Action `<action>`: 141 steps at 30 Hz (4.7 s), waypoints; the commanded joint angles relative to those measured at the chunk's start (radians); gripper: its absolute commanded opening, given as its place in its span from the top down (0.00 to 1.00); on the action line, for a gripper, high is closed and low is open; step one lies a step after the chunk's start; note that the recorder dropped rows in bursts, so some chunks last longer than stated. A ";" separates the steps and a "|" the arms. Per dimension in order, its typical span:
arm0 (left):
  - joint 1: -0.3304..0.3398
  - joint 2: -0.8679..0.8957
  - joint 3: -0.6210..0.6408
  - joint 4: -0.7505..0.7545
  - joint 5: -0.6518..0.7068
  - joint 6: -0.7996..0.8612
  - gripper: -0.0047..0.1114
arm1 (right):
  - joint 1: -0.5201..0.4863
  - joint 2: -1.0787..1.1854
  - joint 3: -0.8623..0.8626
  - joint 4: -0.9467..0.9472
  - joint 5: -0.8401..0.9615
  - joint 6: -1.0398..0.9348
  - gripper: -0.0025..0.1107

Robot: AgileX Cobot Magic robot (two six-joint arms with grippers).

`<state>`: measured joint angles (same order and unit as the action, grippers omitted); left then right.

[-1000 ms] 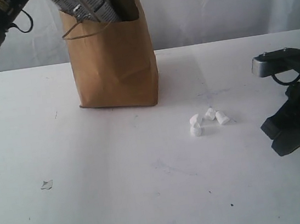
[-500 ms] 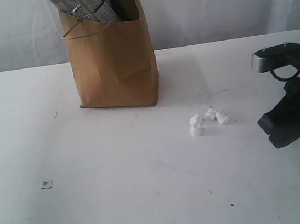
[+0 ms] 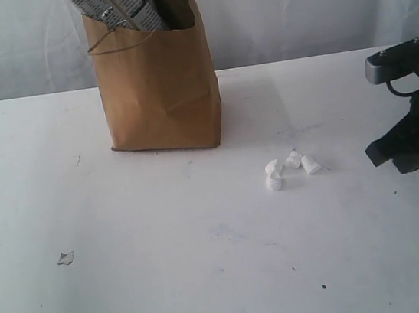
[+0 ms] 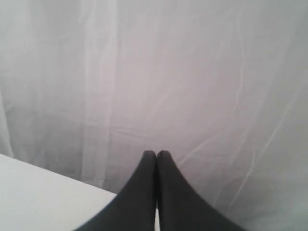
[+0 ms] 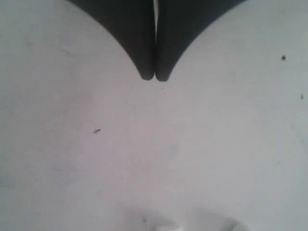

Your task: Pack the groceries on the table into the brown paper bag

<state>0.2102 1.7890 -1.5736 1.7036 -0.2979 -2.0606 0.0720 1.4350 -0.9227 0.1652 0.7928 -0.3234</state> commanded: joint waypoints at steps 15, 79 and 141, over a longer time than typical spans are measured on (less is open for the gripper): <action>-0.296 -0.801 0.850 0.041 0.423 0.026 0.96 | -0.003 0.168 -0.091 0.144 -0.084 -0.128 0.98; -0.293 -1.348 1.504 0.041 0.192 0.323 0.96 | 0.114 0.437 -0.094 0.429 -0.389 -0.455 0.98; -0.293 -1.348 1.504 0.041 0.107 0.323 0.96 | 0.067 0.562 -0.241 0.459 -0.332 -0.614 0.84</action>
<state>-0.0821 0.4474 -0.0764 1.7246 -0.1805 -1.7361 0.1391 1.9997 -1.1588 0.6226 0.4446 -0.9263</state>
